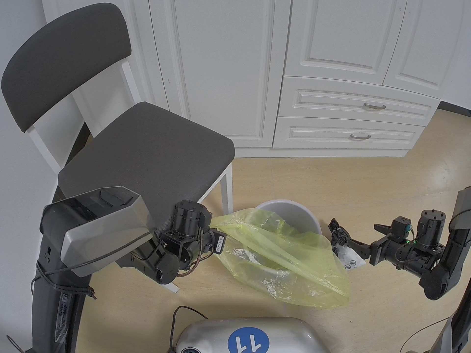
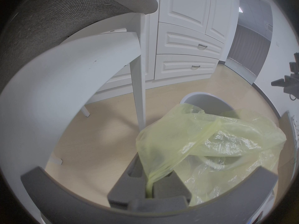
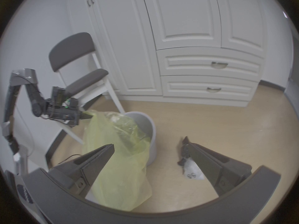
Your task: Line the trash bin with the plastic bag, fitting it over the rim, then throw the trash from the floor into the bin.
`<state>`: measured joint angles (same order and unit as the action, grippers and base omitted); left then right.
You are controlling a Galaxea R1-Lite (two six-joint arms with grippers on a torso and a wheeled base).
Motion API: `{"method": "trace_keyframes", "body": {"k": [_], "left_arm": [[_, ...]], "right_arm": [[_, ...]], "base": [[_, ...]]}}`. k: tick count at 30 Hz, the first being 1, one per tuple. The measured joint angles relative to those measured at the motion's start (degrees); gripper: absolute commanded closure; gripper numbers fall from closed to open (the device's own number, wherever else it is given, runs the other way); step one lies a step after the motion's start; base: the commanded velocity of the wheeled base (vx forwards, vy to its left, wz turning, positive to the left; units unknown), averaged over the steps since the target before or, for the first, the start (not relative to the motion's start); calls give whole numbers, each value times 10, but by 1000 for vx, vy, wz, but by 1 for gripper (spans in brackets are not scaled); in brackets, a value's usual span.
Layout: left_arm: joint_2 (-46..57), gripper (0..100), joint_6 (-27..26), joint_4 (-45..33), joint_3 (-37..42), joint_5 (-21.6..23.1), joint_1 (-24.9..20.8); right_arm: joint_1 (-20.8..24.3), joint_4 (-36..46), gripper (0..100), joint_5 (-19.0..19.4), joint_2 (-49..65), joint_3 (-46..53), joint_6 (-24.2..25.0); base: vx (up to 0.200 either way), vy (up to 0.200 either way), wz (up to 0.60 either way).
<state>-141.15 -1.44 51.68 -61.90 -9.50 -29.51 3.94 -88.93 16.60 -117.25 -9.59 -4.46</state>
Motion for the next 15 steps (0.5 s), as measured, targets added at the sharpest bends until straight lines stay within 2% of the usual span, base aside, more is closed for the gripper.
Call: {"method": "trace_keyframes", "body": {"k": [3,6,11,15], "left_arm": [[1,0,-3,1,6,0,-1],[4,0,-6,2,12,-1,-1],[17,0,-13,2,28,-1,0],[27,0,-30,0,42,0,1]], "right_arm": [[64,0,0,-94,13,-2,-1],[119,0,0,-143,22,0,-7],[179,0,0,-170,26,-4,-27],[193,0,0,-172,19,-26,-91]], "base": [[0,0,0],[0,0,0],[0,0,0],[0,0,0]]}}
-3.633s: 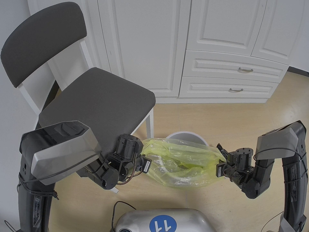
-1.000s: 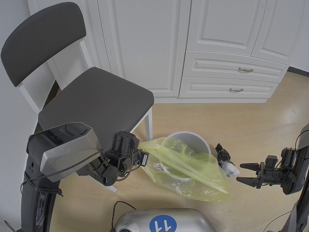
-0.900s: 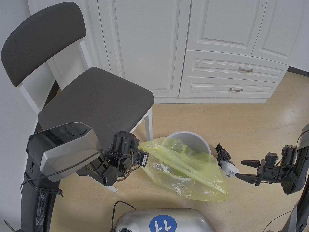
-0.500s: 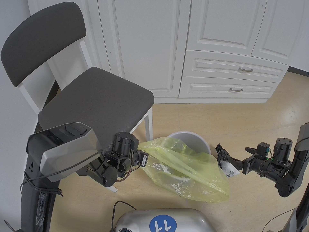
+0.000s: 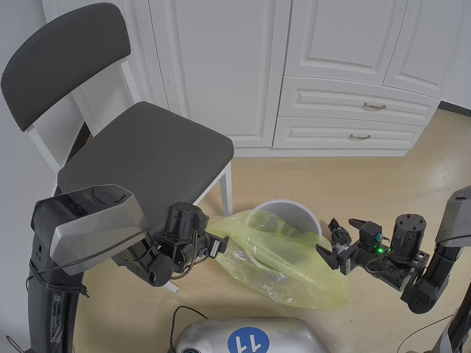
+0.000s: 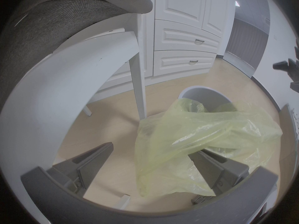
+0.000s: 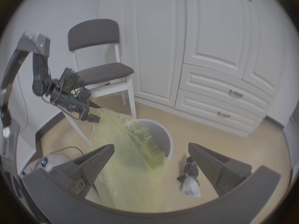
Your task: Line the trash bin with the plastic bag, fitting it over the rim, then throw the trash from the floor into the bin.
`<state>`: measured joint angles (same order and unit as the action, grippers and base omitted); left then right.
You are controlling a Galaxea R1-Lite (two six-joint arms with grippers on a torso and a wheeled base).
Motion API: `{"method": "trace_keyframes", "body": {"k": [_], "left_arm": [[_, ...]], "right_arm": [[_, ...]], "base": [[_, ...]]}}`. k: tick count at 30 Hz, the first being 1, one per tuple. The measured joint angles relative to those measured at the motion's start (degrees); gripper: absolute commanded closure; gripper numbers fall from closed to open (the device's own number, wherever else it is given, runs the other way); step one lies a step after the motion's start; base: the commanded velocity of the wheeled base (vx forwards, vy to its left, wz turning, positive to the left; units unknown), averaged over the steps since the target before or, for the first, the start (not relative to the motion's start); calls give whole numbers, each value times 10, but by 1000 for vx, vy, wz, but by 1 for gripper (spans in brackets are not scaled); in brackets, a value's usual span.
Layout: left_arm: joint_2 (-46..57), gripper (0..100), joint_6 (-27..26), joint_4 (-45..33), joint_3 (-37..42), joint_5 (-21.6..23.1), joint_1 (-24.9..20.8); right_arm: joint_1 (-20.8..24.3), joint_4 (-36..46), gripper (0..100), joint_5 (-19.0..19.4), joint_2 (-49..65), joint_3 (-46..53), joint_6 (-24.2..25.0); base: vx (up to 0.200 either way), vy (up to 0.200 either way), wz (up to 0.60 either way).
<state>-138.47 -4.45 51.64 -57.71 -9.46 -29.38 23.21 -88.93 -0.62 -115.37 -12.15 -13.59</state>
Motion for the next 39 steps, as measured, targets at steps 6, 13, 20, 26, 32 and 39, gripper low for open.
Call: {"method": "trace_keyframes", "body": {"k": [6,13,20,26,32,39], "left_arm": [[14,0,-14,5,18,1,1],[24,0,-19,29,25,0,0],[19,0,-17,33,22,1,-2],[6,0,-16,35,17,1,-6],[1,0,-15,37,18,1,-15],[0,0,-15,60,25,-3,-28]], "right_arm": [[25,84,0,-1,-10,-41,-65],[89,226,0,-1,-3,-87,-84],[121,285,0,-1,-8,-132,-96],[119,286,0,-1,-20,-138,-98],[107,286,0,-2,-39,-141,-100],[91,286,0,-2,-69,-148,-100]], "base": [[0,0,0],[0,0,0],[0,0,0],[0,0,0],[0,0,0],[0,0,0]]}}
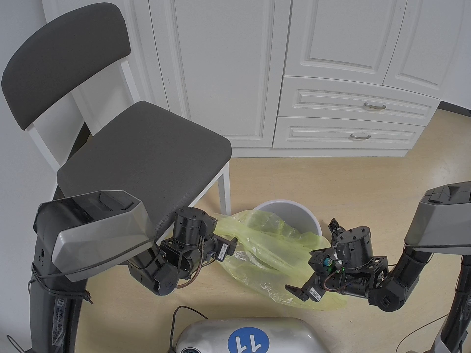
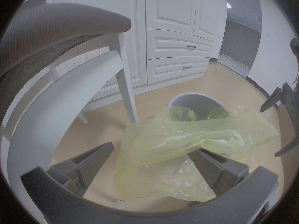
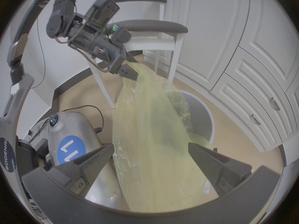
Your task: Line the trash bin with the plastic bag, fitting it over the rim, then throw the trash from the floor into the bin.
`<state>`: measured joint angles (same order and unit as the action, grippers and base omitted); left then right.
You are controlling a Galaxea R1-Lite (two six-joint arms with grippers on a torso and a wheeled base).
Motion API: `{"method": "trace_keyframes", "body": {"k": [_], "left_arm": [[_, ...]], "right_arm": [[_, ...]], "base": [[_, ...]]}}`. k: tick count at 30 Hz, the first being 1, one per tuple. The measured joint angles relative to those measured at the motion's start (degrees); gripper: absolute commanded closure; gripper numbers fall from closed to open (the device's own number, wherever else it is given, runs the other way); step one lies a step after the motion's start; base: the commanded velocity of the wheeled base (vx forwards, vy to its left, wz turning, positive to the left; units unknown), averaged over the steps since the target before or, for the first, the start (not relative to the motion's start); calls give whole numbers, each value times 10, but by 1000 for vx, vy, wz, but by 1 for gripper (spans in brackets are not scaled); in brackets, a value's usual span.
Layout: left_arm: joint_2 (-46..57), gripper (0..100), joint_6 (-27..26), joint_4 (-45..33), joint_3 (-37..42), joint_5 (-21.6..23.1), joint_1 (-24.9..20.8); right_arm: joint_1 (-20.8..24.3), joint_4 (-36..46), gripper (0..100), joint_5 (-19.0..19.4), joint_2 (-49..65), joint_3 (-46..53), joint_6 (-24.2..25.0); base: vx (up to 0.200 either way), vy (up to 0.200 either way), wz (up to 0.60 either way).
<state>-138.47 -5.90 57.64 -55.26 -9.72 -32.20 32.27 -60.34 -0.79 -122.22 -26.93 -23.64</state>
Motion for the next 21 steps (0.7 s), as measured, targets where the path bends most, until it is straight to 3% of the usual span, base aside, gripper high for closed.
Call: {"method": "trace_keyframes", "body": {"k": [1,2,15,21], "left_arm": [[0,0,0,2,2,-1,-3],[0,0,0,3,3,-1,-5],[23,0,-2,33,44,-3,-32],[62,0,-5,50,90,3,-52]], "right_arm": [[-4,0,0,0,-5,-4,0],[-7,0,100,0,-10,-6,0],[-53,-2,100,1,-39,-56,8],[-74,2,100,-9,-45,-130,62]], "base": [[0,0,0],[0,0,0],[0,0,0],[0,0,0]]}}
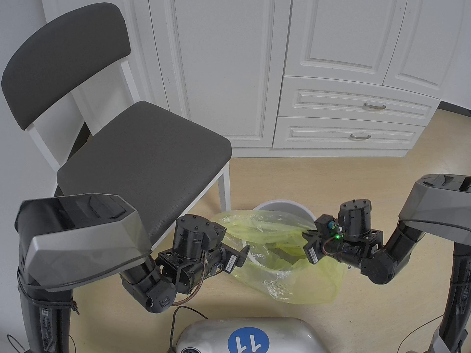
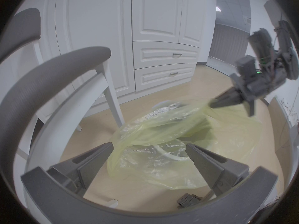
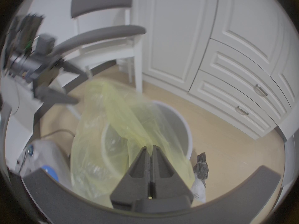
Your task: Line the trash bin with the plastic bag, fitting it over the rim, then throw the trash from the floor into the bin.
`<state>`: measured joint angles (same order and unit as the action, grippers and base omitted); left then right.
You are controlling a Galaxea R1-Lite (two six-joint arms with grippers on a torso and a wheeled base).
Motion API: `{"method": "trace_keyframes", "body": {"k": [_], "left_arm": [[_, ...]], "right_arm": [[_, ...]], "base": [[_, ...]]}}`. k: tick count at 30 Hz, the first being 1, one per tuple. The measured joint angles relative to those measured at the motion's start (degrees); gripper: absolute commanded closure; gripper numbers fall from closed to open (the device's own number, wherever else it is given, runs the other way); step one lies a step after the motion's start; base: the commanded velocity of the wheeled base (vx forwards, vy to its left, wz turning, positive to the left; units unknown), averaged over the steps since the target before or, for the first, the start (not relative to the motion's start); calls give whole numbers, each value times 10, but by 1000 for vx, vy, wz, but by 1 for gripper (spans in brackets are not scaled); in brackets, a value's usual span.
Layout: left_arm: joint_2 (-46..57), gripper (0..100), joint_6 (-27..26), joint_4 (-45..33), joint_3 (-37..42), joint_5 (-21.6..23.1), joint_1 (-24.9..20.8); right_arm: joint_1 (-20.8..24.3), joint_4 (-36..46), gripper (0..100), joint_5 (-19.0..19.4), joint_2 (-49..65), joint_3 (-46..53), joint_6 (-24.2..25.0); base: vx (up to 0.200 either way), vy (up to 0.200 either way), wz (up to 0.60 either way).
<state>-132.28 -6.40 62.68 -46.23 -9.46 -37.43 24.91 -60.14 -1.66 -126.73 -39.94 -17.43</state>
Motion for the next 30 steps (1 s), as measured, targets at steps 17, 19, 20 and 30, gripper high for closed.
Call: {"method": "trace_keyframes", "body": {"k": [17,19,20,30], "left_arm": [[76,0,3,80,52,29,-27],[76,0,3,86,52,30,-28],[76,0,3,88,52,31,-28],[70,0,3,95,52,31,-31]], "right_arm": [[-20,3,100,-157,-207,-372,161],[-28,3,100,-168,-231,-410,178],[-33,3,100,-173,-242,-425,189],[-56,13,0,-184,-295,-527,238]], "base": [[0,0,0],[0,0,0],[0,0,0],[0,0,0]]}}
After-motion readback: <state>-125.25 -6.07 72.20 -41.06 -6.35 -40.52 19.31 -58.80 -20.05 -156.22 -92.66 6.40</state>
